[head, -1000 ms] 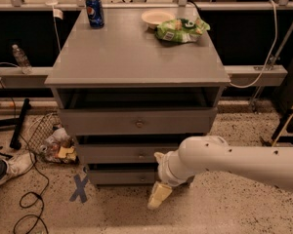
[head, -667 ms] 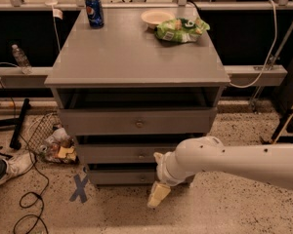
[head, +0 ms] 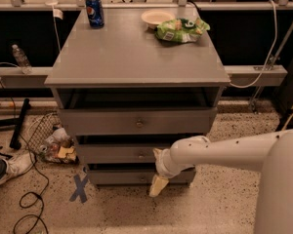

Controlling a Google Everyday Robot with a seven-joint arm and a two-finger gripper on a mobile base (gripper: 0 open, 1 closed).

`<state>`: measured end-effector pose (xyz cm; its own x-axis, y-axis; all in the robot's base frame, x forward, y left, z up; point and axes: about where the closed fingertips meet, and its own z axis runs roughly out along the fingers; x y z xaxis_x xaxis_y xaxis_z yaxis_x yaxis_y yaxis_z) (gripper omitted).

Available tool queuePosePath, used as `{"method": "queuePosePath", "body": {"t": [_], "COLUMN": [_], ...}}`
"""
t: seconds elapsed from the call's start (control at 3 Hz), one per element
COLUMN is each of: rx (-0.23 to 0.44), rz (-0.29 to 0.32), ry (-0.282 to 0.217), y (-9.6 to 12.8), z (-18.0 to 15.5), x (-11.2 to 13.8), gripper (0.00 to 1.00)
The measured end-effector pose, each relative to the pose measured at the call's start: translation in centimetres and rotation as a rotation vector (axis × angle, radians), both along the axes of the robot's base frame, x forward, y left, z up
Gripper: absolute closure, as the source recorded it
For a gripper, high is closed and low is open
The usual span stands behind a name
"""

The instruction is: Open middle drawer

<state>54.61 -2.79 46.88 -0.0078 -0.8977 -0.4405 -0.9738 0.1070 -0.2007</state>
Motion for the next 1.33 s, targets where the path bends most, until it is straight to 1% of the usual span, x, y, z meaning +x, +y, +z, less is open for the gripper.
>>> {"method": "queuePosePath", "body": {"t": [0.33, 0.67, 1.0, 1.33], "rx": [0.002, -0.007, -0.024, -0.043], "rz": [0.004, -0.001, 0.009, 0.034], "ry": [-0.030, -0.090, -0.132, -0.147], "y": [-0.1, -0.4, -0.4, 0.3], "z": [-1.7, -2.1, -2.2, -2.7], "x": [2.7, 5.9, 8.3, 10.1], "gripper": [0.00, 0.00, 0.00, 0.00]}}
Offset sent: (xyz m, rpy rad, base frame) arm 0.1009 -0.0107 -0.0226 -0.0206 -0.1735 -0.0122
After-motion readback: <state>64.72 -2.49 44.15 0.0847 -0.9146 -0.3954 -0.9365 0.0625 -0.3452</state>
